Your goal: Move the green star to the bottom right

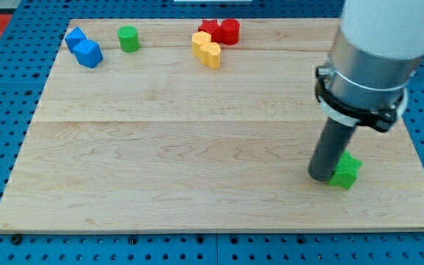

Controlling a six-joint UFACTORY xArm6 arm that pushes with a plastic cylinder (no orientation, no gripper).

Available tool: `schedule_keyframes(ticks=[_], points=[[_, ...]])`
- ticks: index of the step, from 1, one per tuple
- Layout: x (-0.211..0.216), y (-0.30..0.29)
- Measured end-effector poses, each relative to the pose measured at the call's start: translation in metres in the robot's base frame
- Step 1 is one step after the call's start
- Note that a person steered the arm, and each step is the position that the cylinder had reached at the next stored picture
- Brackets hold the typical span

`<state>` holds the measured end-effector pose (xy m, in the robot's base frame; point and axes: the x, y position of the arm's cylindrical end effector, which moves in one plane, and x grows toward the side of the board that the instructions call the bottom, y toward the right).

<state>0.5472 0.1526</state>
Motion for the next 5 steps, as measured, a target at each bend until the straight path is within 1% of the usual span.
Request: schedule_keyframes(ticks=[1, 2, 3, 4, 5], points=[[-0.013, -0.005], [-0.041, -0.002], [-0.032, 0.021], [-0.007, 0.023], [-0.034, -0.020]])
